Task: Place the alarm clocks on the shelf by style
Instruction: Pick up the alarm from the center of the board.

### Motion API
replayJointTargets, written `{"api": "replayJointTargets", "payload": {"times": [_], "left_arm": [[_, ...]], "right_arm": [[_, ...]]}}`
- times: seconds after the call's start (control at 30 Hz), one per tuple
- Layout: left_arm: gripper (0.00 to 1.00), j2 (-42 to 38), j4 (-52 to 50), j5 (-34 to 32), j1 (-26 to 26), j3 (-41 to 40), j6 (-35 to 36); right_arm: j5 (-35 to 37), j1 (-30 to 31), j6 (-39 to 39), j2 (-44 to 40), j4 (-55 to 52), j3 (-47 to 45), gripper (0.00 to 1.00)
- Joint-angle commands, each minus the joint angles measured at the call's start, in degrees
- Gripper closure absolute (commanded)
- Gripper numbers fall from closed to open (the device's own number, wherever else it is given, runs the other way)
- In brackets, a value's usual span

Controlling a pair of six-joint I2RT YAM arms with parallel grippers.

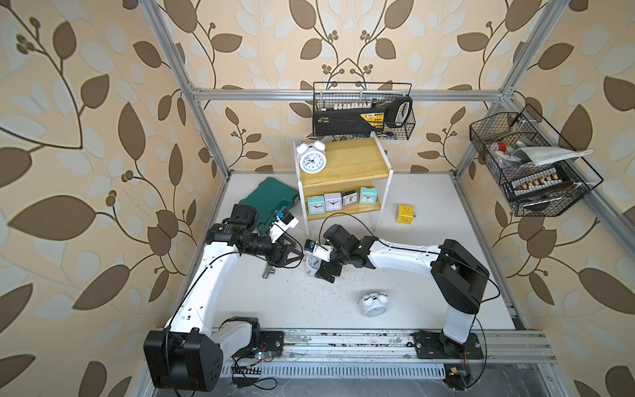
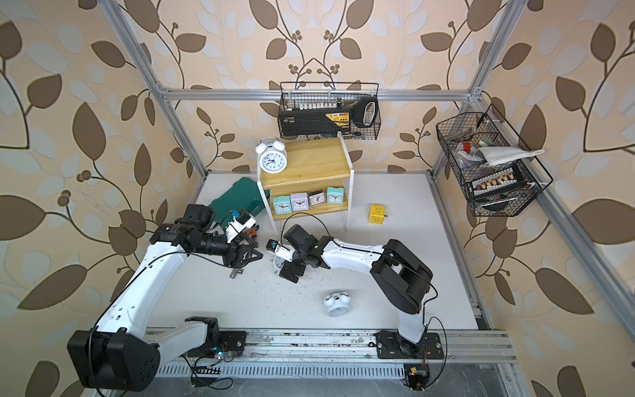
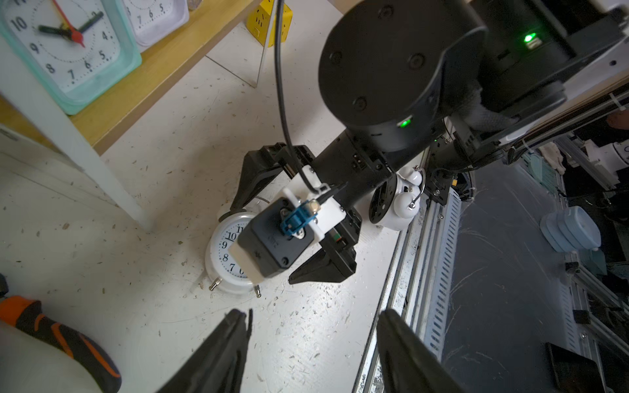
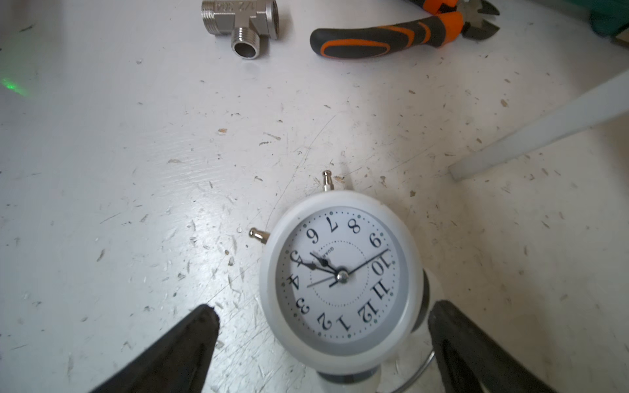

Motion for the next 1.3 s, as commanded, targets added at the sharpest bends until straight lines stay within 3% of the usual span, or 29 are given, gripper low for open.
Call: {"api": "replayJointTargets", "payload": {"times": [0.0,0.37,0.57,0.8,1.1,1.27], "left_arm": [[0.36,0.3,0.3,3.3,0.9,0.9,-0.5],[0.34,0.2,0.0,3.3,1.7,0.1,0.4],[0.34,0.4,-0.4,3.4,2.2,0.5,0.4],[0.31,0.5,-0.8,3.7,2.6,2.1,-1.5],[0.28,1.7,-1.6,3.1,2.8,5.8,-10.4],[0.25,4.9,-2.4,1.8,2.8,8.0,-16.6]], "right_arm": [[-0.7,-0.1,-4.1,3.6,-1.8,3.8,0.01],[-1.4,-0.6,-6.0,11.4,-4.7,9.2,0.02],[-2.2,-0.9,-6.0,11.3,-5.7,9.1,0.23],[-0.8,-0.8,-5.9,4.7,-3.9,4.7,0.53],[3.4,0.3,-4.9,-8.8,-1.0,-3.8,0.48],[2.7,2.7,-10.1,-14.0,1.1,-7.6,0.47]]}}
